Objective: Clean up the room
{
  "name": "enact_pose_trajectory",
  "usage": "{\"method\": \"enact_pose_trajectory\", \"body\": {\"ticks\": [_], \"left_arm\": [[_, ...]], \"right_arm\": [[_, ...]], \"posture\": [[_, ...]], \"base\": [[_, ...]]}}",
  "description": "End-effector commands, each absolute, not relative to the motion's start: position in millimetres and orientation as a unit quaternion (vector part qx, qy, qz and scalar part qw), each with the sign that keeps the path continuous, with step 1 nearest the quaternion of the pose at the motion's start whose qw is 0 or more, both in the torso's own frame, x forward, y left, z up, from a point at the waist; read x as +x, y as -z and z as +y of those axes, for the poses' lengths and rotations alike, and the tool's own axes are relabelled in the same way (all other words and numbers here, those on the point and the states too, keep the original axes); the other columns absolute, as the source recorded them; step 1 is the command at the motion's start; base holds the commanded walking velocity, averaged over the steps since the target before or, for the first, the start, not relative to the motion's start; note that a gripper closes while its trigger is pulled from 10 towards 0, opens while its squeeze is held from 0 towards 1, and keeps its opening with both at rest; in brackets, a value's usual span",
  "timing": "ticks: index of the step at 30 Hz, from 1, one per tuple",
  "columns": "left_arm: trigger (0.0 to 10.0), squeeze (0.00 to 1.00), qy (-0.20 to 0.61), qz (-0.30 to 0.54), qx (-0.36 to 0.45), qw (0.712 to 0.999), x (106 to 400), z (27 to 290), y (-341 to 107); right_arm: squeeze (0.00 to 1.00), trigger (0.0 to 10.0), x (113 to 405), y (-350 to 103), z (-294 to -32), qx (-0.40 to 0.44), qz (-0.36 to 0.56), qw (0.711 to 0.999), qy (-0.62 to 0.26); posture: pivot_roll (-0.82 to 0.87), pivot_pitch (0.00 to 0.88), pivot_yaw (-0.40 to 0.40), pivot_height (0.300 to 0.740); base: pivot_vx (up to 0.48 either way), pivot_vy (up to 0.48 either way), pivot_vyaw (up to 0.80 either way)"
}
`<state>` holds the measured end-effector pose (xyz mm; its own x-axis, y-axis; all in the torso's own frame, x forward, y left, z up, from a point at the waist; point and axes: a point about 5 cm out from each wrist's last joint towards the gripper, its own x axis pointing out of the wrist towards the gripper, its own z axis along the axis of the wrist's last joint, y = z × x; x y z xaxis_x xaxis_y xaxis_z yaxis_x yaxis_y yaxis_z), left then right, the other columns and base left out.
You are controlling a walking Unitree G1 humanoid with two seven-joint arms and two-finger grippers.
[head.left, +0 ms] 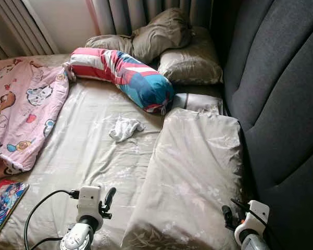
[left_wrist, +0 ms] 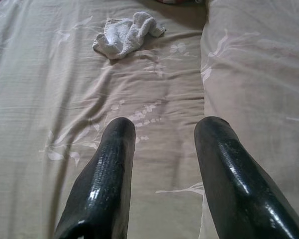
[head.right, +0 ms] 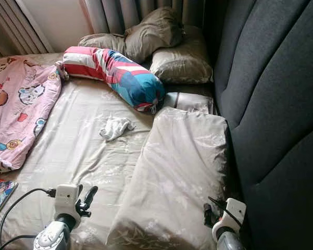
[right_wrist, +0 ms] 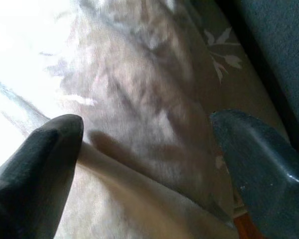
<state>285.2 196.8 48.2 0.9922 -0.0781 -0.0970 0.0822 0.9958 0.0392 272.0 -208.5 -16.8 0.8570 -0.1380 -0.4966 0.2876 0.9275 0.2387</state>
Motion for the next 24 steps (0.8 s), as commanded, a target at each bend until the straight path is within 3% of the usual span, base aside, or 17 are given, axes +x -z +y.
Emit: {"method": "enact_pose_trajectory", "body": {"ticks": [1, 2, 24], "left_arm": [[10.0, 0.00, 0.040, 0.060, 0.028, 0.997, 280.6, 200.6, -44.8], [10.0, 0.00, 0.041, 0.059, 0.029, 0.997, 280.3, 200.8, -44.9], [10.0, 0.00, 0.064, 0.056, 0.045, 0.995, 267.1, 203.5, -55.3]], "right_arm": [[0.76, 10.0, 258.7, 30.8, -204.2, 0.150, 0.285, 0.940, 0.109], [0.00, 10.0, 257.5, 32.6, -202.4, 0.147, 0.293, 0.939, 0.106], [0.00, 10.0, 224.7, 64.0, -170.2, 0.136, 0.408, 0.897, 0.097]], "posture": [[0.02, 0.282, 0.072, 0.740], [0.02, 0.282, 0.072, 0.740], [0.11, 0.342, 0.125, 0.740]], "base": [[0.000, 0.000, 0.00], [0.000, 0.000, 0.00], [0.000, 0.000, 0.00]]}}
